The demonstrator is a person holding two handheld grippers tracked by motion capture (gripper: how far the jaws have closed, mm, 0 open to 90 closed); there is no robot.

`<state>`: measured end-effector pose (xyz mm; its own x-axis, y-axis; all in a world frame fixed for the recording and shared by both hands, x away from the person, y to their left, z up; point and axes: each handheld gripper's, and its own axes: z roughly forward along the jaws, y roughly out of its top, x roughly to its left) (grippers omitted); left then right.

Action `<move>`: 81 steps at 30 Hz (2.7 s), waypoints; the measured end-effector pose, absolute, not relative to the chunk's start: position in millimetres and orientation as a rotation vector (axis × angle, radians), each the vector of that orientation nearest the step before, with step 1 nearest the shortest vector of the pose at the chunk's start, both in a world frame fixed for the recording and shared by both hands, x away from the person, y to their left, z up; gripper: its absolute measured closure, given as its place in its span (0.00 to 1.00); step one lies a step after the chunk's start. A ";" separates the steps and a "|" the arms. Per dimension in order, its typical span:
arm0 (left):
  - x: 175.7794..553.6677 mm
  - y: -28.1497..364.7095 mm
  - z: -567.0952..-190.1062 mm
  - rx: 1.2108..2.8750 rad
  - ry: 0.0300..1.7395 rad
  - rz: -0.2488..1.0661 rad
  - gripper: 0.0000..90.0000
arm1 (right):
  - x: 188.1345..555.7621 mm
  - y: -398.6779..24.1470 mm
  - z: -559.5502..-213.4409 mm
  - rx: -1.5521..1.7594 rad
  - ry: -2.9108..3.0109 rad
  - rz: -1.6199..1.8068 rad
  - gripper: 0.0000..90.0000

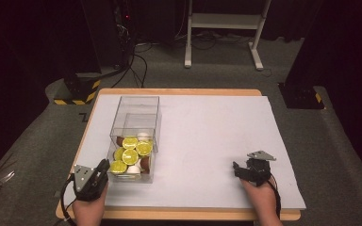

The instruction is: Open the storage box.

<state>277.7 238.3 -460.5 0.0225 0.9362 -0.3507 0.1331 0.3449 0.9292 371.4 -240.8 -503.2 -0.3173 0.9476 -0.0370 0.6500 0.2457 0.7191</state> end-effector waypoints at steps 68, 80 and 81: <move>329.9 317.7 -508.0 1.189 1.456 0.797 0.47 | 345.5 -92.2 -432.5 0.990 2.239 1.233 0.44; 329.7 315.6 -508.6 1.216 1.440 0.794 0.46 | 349.1 -41.8 -417.0 0.860 2.321 1.304 0.43; 329.9 315.5 -508.7 1.220 1.440 0.792 0.46 | 349.3 -38.0 -416.2 0.856 2.328 1.310 0.43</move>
<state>329.9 315.5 -508.7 0.0597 0.9554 -0.2892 0.2674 0.2639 0.9268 349.3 -38.0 -416.2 -0.7628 0.6466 0.0033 0.3386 0.3950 0.8540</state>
